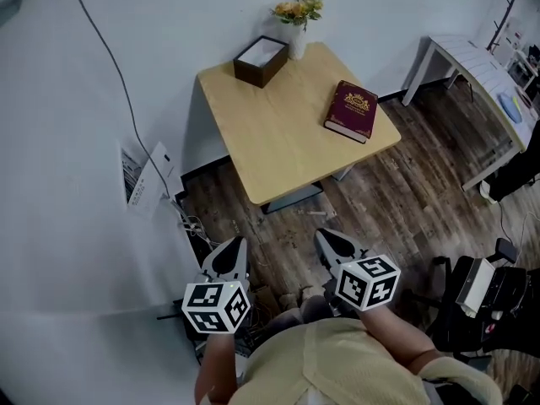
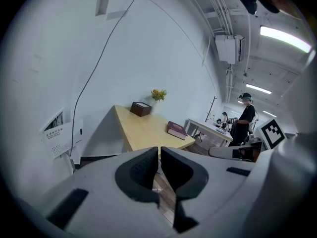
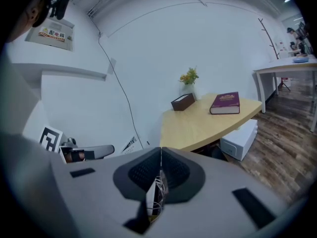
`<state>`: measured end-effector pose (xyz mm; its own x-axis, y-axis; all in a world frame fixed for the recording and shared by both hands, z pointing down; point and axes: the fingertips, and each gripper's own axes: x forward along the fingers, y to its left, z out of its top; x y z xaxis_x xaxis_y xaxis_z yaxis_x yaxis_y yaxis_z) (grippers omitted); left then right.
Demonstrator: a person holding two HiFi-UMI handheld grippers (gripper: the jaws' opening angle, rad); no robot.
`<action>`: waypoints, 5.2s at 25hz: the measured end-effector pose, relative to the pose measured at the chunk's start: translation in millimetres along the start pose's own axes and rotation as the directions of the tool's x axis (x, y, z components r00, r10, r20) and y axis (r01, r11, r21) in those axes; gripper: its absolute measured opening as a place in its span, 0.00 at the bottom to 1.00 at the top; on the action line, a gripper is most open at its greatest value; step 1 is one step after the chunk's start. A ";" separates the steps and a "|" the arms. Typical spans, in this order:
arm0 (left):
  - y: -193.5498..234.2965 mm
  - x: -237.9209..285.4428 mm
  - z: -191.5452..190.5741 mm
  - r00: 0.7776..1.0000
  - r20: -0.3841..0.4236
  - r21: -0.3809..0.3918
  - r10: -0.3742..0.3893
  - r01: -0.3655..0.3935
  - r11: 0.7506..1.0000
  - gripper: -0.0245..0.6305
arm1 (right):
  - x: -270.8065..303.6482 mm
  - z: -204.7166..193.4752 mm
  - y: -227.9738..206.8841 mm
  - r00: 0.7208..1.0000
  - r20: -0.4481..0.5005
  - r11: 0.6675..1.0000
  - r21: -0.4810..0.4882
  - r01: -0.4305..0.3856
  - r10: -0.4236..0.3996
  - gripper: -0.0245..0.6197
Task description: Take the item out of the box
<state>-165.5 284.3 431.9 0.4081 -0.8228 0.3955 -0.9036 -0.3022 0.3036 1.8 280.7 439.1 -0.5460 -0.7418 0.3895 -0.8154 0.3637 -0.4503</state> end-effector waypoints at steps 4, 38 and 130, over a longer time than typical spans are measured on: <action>2.0 6.8 -1.2 1.000 -0.010 -0.007 -0.008 0.008 1.000 0.09 | 5.4 1.7 -2.2 1.000 -0.003 1.000 0.000 0.003 -0.003 0.08; -0.1 158.3 80.4 1.000 0.015 0.030 0.023 -0.023 0.999 0.09 | 121.4 116.6 -87.7 0.988 -0.027 0.989 -0.010 -0.149 0.149 0.08; 120.5 512.1 283.3 0.964 -0.267 0.745 0.014 0.197 0.637 0.09 | 413.2 312.8 -163.2 0.943 -0.201 0.964 0.038 -0.265 0.267 0.09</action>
<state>-102.4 -309.9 425.5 0.4152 -0.6687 0.6168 -0.5923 -0.7133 -0.3747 -30.6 -261.5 422.3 -0.7709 -0.4889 0.4083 -0.6339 0.5255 -0.5675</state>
